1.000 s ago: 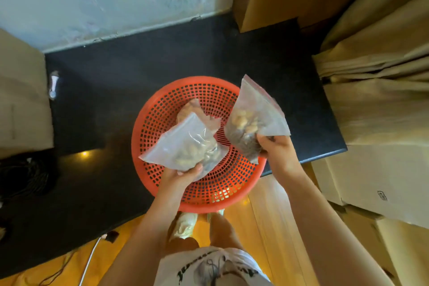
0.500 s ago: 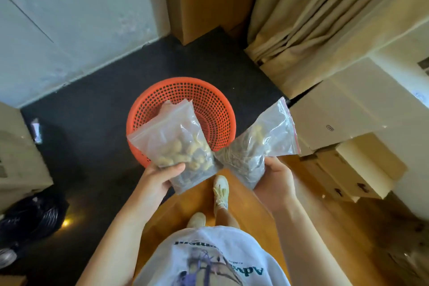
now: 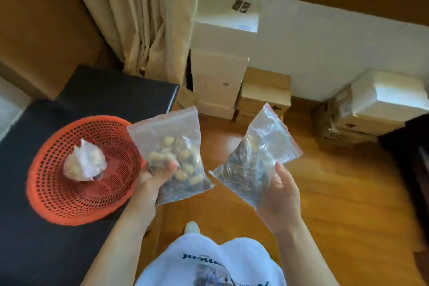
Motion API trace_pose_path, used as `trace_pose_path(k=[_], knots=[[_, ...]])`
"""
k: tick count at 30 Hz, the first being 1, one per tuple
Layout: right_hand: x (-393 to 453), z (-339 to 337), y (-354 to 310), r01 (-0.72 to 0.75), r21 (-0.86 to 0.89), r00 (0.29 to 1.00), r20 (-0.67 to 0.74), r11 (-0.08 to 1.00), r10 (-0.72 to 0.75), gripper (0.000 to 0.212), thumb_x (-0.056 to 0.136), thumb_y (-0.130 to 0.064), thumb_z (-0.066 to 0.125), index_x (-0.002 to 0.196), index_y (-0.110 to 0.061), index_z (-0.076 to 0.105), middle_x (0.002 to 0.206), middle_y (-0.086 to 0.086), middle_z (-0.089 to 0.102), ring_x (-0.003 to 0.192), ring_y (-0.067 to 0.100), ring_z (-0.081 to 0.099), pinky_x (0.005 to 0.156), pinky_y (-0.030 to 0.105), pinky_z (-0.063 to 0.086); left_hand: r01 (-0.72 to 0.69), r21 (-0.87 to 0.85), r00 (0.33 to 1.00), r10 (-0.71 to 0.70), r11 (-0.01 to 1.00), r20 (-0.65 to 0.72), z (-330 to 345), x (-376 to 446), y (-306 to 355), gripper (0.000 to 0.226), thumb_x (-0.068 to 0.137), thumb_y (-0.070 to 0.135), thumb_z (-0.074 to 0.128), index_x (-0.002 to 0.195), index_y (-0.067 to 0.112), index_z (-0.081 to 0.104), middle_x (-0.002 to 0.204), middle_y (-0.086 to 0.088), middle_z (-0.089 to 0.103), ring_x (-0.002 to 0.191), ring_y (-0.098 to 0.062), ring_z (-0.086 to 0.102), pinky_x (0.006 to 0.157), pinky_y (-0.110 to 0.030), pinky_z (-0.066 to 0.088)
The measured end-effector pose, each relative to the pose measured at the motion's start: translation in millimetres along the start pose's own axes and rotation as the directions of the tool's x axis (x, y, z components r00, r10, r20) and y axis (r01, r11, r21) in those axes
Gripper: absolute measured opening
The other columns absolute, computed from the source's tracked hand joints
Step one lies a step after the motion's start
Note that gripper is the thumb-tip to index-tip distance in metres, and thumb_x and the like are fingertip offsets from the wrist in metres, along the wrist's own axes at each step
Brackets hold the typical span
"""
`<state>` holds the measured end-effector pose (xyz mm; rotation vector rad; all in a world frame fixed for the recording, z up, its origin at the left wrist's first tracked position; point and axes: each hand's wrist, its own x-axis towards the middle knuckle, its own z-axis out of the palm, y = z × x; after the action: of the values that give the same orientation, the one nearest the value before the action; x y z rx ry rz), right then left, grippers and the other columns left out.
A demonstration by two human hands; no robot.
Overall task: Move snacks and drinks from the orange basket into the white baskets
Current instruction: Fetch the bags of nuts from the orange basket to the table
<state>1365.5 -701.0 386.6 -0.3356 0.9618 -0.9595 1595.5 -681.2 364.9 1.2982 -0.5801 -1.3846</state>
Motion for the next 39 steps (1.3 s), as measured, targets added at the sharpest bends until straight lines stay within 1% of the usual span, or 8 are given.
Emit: trace_pose_path(k=[1, 3, 5, 10, 16, 21, 26, 39], knots=[[-11, -16, -7, 0.059, -0.036, 0.993, -0.105, 0.998, -0.063, 0.027, 0.081, -0.045, 0.059, 0.091, -0.024, 0.072, 0.080, -0.008, 0.075, 0.075, 0.007, 0.071, 0.057, 0.019, 0.055, 0.006, 0.041, 0.999, -0.007, 0.999, 0.041, 19, 2, -3, 0.088, 0.032, 0.061, 0.086, 0.106, 0.018, 0.065, 0.095, 0.005, 0.074, 0.089, -0.014, 0.070, 0.072, -0.024, 0.057], [-39, -49, -20, 0.142, -0.096, 0.968, -0.194, 0.985, -0.158, 0.066, 0.062, -0.057, 0.073, 0.113, -0.017, 0.058, 0.099, 0.000, 0.073, 0.090, 0.015, 0.070, 0.065, 0.025, 0.057, 0.034, 0.088, 0.986, -0.048, 0.996, 0.158, 61, 0, -14, 0.079, 0.032, 0.060, 0.086, 0.100, 0.025, 0.067, 0.092, 0.007, 0.075, 0.086, -0.011, 0.071, 0.067, -0.021, 0.056], [-72, -86, -30, 0.197, -0.108, 0.933, -0.284, 0.974, -0.221, 0.091, 0.046, -0.049, 0.084, 0.123, -0.014, 0.050, 0.113, 0.007, 0.068, 0.100, 0.023, 0.067, 0.068, 0.031, 0.056, 0.064, 0.150, 0.959, -0.102, 0.987, 0.266, 108, -9, -30, 0.073, 0.031, 0.058, 0.087, 0.094, 0.025, 0.068, 0.087, 0.006, 0.075, 0.082, -0.012, 0.072, 0.063, -0.020, 0.056], [-174, -192, -46, 0.389, -0.095, 0.774, -0.505, 0.916, -0.381, 0.051, 0.063, -0.023, 0.078, 0.111, -0.017, 0.060, 0.099, 0.001, 0.074, 0.091, 0.020, 0.070, 0.064, 0.024, 0.055, 0.074, 0.320, 0.849, -0.228, 0.944, 0.476, 235, -68, -86, 0.071, 0.032, 0.056, 0.087, 0.091, 0.022, 0.066, 0.081, 0.003, 0.075, 0.077, -0.014, 0.073, 0.060, -0.019, 0.055], [-301, -309, -51, 0.517, -0.108, 0.521, -0.748, 0.849, -0.412, 0.053, 0.050, -0.032, 0.078, 0.098, -0.014, 0.066, 0.089, 0.003, 0.075, 0.083, 0.022, 0.072, 0.061, 0.026, 0.056, 0.003, 0.482, 0.676, -0.357, 0.876, 0.645, 369, -168, -169, 0.024, 0.060, 0.033, 0.075, 0.080, 0.022, 0.069, 0.078, -0.002, 0.075, 0.075, -0.020, 0.071, 0.069, -0.030, 0.054], [-383, -386, -29, 0.602, -0.060, 0.345, -0.880, 0.796, -0.327, 0.052, 0.048, -0.035, 0.077, 0.095, -0.017, 0.065, 0.085, -0.001, 0.076, 0.080, 0.020, 0.072, 0.060, 0.027, 0.057, -0.058, 0.579, 0.545, -0.460, 0.813, 0.701, 446, -237, -225, 0.026, 0.063, 0.034, 0.068, 0.086, 0.022, 0.065, 0.074, 0.004, 0.075, 0.068, -0.013, 0.072, 0.056, -0.018, 0.053], [-429, -438, -2, 0.673, -0.035, 0.173, -0.963, 0.739, -0.204, 0.053, 0.047, -0.034, 0.077, 0.096, -0.014, 0.068, 0.085, 0.000, 0.076, 0.082, 0.021, 0.072, 0.067, 0.031, 0.059, -0.132, 0.654, 0.404, -0.562, 0.745, 0.721, 507, -287, -271, 0.027, 0.058, 0.028, 0.081, 0.078, 0.020, 0.066, 0.070, 0.001, 0.074, 0.065, -0.016, 0.071, 0.056, -0.021, 0.054], [-505, -576, -69, 0.772, -0.054, -0.061, -0.998, 0.634, -0.012, 0.054, 0.044, -0.042, 0.080, 0.093, -0.022, 0.070, 0.093, 0.001, 0.075, 0.088, 0.022, 0.071, 0.076, 0.037, 0.055, -0.220, 0.694, 0.067, -0.699, 0.686, 0.712, 720, -380, -378, 0.027, 0.063, 0.039, 0.072, 0.083, 0.021, 0.071, 0.076, 0.000, 0.075, 0.069, -0.015, 0.072, 0.055, -0.020, 0.053]])
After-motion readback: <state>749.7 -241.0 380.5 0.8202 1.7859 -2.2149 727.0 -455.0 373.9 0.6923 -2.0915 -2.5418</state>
